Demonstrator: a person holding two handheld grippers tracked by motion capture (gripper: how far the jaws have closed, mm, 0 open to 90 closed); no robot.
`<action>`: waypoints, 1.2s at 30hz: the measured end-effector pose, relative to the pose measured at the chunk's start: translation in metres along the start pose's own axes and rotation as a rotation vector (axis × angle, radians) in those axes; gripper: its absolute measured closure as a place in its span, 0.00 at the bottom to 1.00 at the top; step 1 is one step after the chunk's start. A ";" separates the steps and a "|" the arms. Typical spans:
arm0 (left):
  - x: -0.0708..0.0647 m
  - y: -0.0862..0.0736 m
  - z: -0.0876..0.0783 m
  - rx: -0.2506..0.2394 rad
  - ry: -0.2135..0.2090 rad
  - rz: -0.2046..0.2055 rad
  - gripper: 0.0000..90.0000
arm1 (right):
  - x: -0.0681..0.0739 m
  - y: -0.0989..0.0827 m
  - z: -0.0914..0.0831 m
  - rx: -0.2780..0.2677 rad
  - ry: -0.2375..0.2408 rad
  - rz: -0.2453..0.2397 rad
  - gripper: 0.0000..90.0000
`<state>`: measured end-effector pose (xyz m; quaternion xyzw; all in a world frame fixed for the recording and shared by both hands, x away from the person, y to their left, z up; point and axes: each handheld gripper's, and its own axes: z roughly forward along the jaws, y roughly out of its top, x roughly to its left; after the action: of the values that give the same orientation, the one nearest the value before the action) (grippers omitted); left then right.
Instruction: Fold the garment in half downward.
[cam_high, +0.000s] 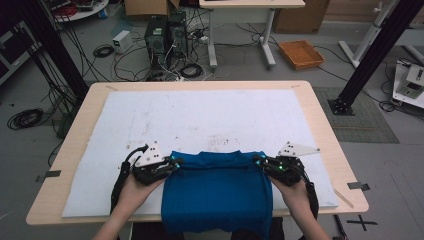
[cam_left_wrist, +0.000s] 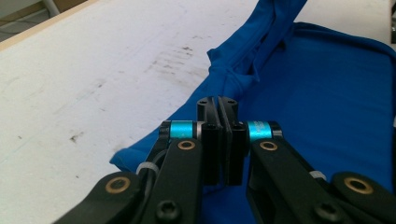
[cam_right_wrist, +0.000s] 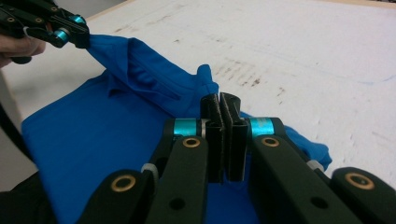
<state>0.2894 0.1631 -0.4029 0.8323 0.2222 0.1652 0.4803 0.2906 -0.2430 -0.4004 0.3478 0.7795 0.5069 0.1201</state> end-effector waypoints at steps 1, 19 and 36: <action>-0.002 -0.002 -0.001 0.000 -0.004 0.007 0.98 | 0.002 -0.002 -0.003 0.004 -0.001 -0.002 0.99; -0.050 -0.026 -0.009 0.054 -0.066 0.129 0.97 | 0.028 -0.048 -0.028 0.066 0.024 -0.046 0.99; -0.049 -0.027 -0.007 0.061 0.030 0.076 0.72 | 0.029 -0.054 -0.034 0.077 -0.021 -0.030 0.84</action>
<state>0.2392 0.1544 -0.4259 0.8517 0.2027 0.1890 0.4447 0.2280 -0.2605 -0.4278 0.3459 0.8022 0.4710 0.1224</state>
